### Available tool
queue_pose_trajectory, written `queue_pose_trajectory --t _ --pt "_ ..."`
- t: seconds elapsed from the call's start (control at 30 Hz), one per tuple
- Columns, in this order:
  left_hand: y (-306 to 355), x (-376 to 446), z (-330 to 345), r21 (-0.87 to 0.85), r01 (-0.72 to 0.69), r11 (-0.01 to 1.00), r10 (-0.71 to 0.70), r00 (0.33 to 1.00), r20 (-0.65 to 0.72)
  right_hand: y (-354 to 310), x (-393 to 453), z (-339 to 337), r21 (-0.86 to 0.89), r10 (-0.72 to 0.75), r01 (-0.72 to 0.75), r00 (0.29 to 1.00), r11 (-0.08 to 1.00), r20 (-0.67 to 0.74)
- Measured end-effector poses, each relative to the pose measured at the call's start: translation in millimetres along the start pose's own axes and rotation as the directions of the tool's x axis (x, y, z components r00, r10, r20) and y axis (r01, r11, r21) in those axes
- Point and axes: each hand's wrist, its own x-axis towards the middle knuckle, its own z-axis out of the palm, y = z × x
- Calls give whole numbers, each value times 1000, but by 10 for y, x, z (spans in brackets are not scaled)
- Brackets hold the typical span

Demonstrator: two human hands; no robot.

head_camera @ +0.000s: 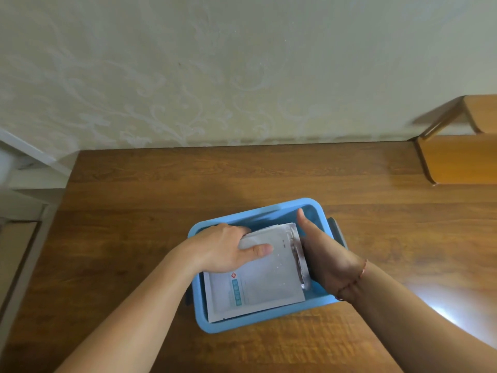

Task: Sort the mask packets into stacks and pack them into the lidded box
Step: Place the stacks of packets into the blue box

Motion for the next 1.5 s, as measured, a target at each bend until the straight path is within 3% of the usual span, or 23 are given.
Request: queue_pose_trajectory --t 0.17,0.33,0.43,0.5,0.53,0.6,0.63,0.67,0.73,0.8,0.87,0.93,1.0,1.07,1.2,1.43,1.5 --pt "-41 1 16 -65 -26 998 29 999 46 -4 -54 1 -9 0 0 999 1000 55" --pt "-2 -83 31 -73 -45 996 43 999 -24 -35 -137 85 11 -16 16 1000 1000 -11" --pt "16 -201 83 -10 -81 997 80 994 -75 -60 -394 137 -279 -180 130 970 951 -163" --pt "28 -275 132 54 -123 991 129 982 -136 50 -543 126 -478 -355 195 896 856 -269" --pt "27 -289 148 62 -141 988 149 974 -172 125 -605 137 -584 -486 239 816 776 -312" --pt "10 -273 148 47 -154 987 160 955 -251 322 -660 120 -799 -741 288 616 528 -268" --pt "-14 -245 144 2 -159 987 153 945 -290 413 -659 119 -854 -793 277 566 440 -226" --pt "-39 -218 137 -51 -173 984 148 936 -320 466 -660 134 -875 -786 252 583 414 -204" --pt "-68 -202 139 -80 -210 974 170 923 -344 491 -632 156 -854 -706 206 668 477 -234" --pt "-77 -241 175 65 -253 965 258 884 -391 424 -566 169 -830 -669 192 696 524 -261" --pt "-102 -339 230 193 -302 933 359 781 -511 314 -505 183 -819 -605 164 754 550 -256" --pt "-196 -478 322 201 -322 925 369 640 -674 246 -468 175 -814 -534 129 810 566 -243" --pt "-326 -610 475 172 -287 942 303 516 -801 206 -456 174 -817 -502 107 831 566 -240" --pt "-424 -676 653 80 -264 961 199 462 -864 212 -439 218 -836 -501 92 834 540 -231" --pt "-452 -624 864 20 -276 961 149 455 -878 249 -394 322 -906 -566 77 802 417 -192" --pt "-455 -621 850 -6 -283 959 133 471 -872 202 -401 300 -942 -617 67 771 330 -161" --pt "-454 -659 832 -70 -286 956 76 471 -879 155 -427 226 -947 -718 85 674 310 -174"
